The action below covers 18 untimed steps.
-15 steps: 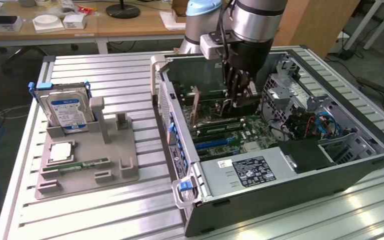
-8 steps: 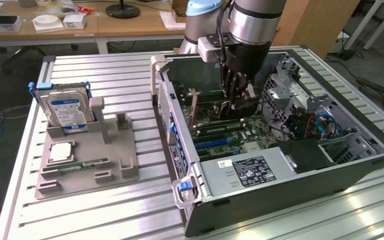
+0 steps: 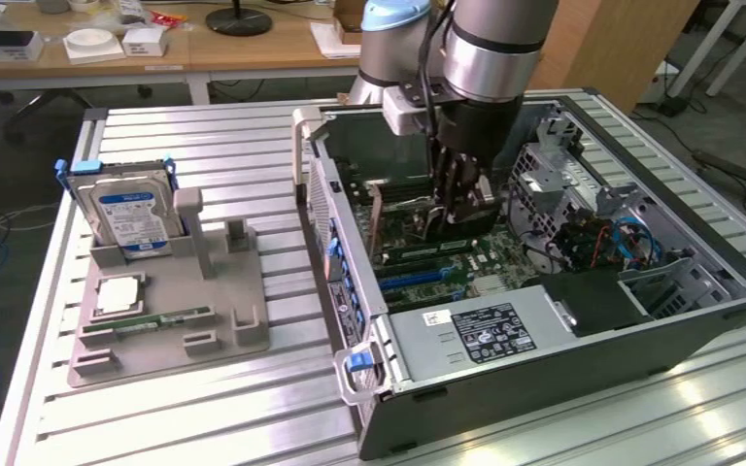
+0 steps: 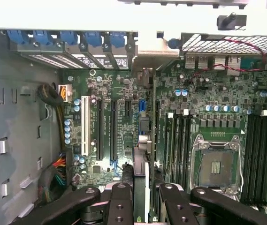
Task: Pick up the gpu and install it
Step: 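Insert the gpu into the slot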
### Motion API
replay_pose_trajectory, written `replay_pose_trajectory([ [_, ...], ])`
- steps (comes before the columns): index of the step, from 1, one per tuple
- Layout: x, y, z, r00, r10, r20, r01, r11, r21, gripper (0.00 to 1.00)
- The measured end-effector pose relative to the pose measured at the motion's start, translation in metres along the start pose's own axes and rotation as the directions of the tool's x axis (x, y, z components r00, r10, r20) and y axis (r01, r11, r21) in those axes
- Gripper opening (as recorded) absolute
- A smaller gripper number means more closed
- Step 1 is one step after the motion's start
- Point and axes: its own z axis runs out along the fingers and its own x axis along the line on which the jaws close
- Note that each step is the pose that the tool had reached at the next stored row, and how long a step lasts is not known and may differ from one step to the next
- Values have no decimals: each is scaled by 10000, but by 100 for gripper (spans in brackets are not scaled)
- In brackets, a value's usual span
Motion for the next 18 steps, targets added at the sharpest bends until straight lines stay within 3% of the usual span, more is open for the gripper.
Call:
replay_pose_trajectory([
  [7, 0, 17, 49, 10000, -70, 2, 70, 9999, 74, 26],
  [18, -3, 68, 245, 10000, -61, 1, 61, 10000, 75, 26],
])
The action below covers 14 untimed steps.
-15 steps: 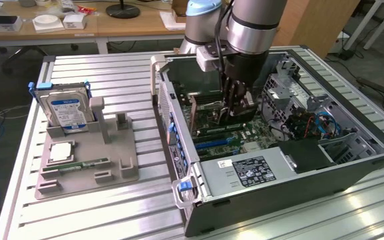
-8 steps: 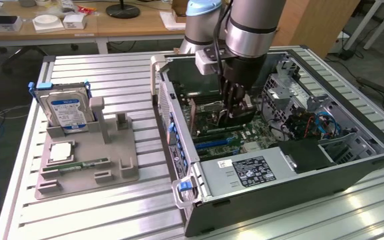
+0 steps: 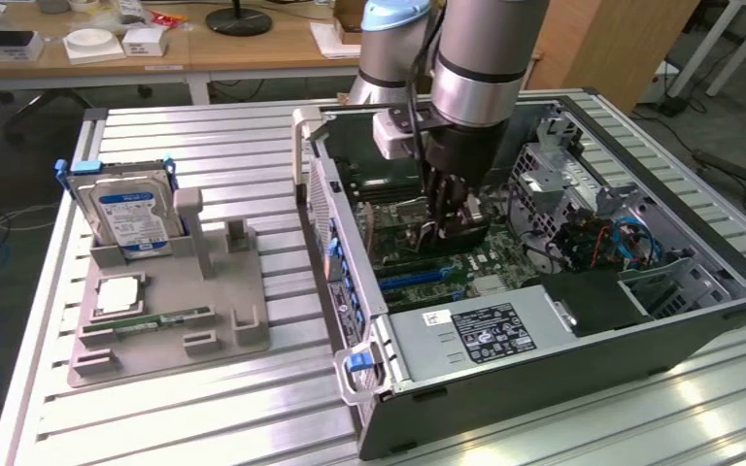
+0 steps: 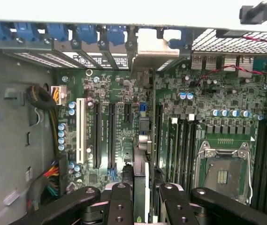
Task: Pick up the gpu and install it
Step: 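Insert the gpu into the slot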
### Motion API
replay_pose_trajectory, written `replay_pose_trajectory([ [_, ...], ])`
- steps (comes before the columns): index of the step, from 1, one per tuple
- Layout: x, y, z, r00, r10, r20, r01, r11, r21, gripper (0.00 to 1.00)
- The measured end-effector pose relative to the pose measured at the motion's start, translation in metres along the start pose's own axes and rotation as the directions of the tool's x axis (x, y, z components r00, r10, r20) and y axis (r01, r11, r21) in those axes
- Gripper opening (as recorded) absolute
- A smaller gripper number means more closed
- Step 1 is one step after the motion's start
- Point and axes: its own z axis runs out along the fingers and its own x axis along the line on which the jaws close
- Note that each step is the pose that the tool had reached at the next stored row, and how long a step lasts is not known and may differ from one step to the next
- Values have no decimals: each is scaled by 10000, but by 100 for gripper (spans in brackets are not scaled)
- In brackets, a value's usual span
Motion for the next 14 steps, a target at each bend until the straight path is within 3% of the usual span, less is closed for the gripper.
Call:
replay_pose_trajectory([
  [14, -15, 37, 174, 10000, 2, 0, -2, 10000, 0, 26],
])
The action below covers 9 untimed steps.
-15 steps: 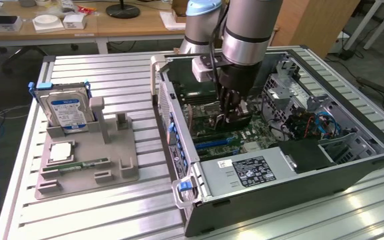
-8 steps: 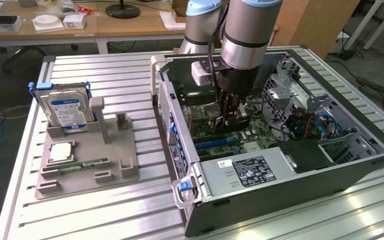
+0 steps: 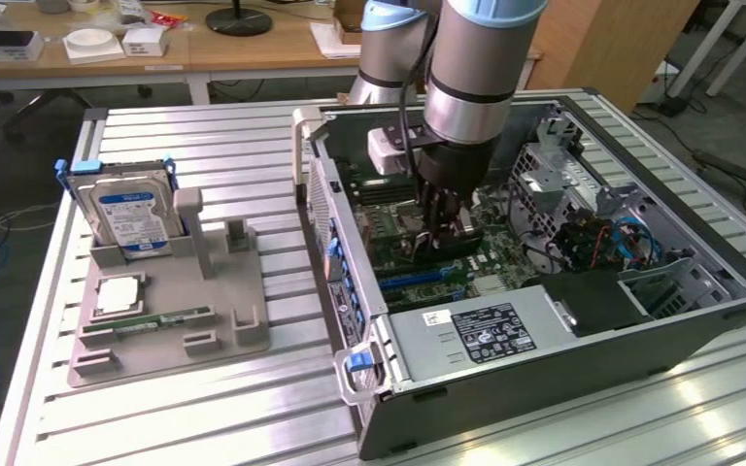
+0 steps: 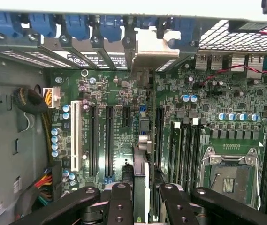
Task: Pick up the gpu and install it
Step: 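Insert the gpu into the slot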
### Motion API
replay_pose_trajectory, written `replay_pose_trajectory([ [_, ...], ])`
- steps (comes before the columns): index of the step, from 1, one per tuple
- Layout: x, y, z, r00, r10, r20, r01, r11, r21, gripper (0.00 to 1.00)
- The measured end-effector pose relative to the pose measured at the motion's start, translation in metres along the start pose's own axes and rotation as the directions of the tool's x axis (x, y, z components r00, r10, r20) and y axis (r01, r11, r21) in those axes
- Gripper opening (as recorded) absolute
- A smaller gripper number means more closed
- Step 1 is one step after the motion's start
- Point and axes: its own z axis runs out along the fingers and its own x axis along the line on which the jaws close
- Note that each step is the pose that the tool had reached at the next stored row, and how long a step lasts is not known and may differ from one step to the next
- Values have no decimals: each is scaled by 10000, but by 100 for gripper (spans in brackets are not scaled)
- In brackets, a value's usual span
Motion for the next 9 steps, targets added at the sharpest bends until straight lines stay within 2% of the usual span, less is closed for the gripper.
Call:
replay_pose_trajectory([
  [9, -3, 27, 52, 10000, -3, 1, 3, 10000, 1, 26],
])
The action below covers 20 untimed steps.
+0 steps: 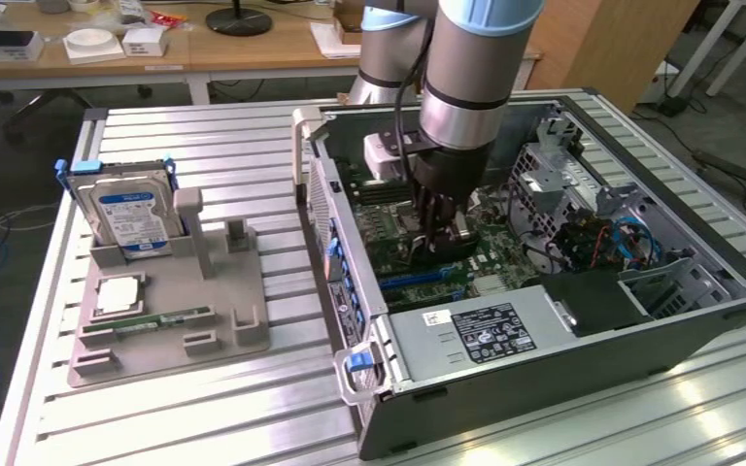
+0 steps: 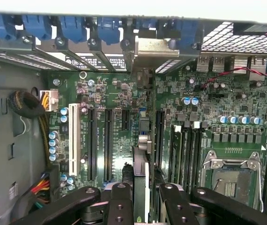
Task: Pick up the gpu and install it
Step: 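Insert the gpu into the slot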
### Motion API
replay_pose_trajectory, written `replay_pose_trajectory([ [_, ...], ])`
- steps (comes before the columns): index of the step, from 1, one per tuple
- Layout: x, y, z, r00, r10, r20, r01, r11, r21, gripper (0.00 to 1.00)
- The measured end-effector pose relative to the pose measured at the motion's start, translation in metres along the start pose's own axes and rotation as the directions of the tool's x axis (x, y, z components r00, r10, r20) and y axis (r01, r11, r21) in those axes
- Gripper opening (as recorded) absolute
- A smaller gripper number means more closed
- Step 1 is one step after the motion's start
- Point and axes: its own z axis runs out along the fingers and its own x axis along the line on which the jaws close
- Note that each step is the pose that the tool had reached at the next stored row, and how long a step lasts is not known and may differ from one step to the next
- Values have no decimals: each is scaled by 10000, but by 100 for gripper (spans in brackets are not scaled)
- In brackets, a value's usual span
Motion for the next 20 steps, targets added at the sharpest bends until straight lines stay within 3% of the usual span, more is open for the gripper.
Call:
replay_pose_trajectory([
  [20, -1, 52, 126, 10000, 2, -1, -2, 10000, -1, 26],
])
